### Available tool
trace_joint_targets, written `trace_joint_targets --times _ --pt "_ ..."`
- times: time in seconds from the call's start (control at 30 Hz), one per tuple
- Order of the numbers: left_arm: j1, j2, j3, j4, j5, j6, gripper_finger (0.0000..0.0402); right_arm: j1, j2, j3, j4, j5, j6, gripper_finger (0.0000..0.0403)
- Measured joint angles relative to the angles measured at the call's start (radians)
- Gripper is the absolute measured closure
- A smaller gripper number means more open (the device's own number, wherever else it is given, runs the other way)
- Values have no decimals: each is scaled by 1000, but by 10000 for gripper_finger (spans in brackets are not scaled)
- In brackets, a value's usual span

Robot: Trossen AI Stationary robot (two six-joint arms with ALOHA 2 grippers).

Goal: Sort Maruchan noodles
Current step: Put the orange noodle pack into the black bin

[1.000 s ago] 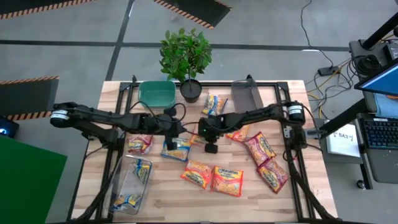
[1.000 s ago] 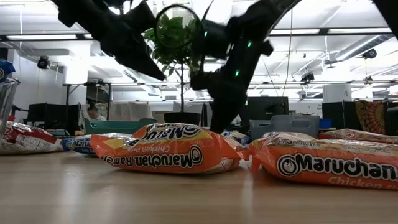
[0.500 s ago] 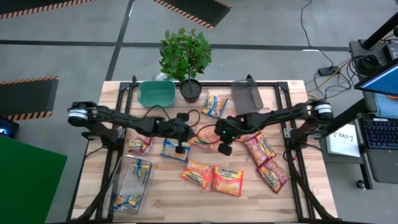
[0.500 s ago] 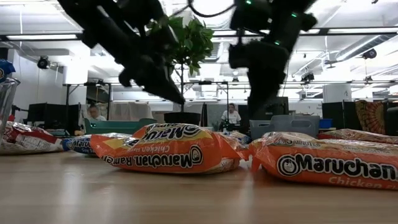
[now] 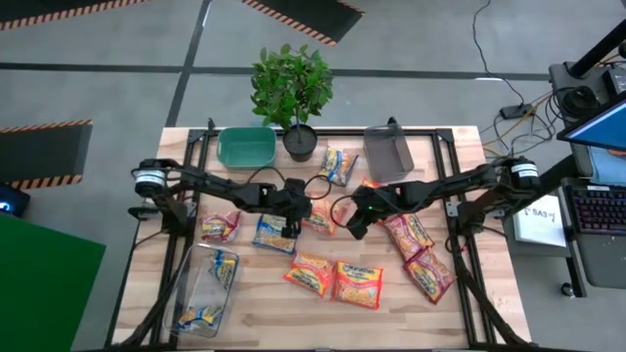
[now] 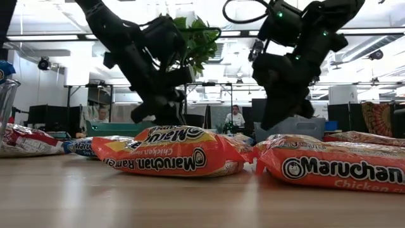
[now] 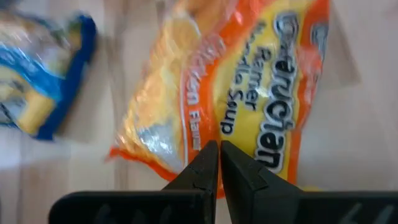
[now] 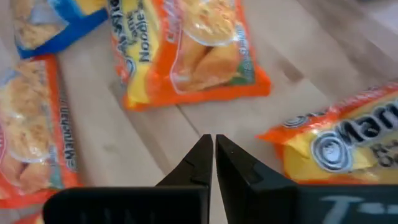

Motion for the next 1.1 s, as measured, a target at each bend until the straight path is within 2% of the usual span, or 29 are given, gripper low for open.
trace_joint_targets --times 0.17,0.5,0.7,0.87,1.1 --pt "11 4 -4 -21 1 -10 400 -5 10 2 25 -2 53 351" --pt "28 5 -16 -57 1 -38 400 -6 15 1 52 1 180 215" --pt "34 5 -17 -68 1 -46 400 -6 15 1 87 2 202 155" --pt "39 5 -25 -67 0 -53 400 -5 15 1 100 2 207 124" --pt "41 5 -27 -65 -1 -53 400 -5 15 1 101 2 204 105"
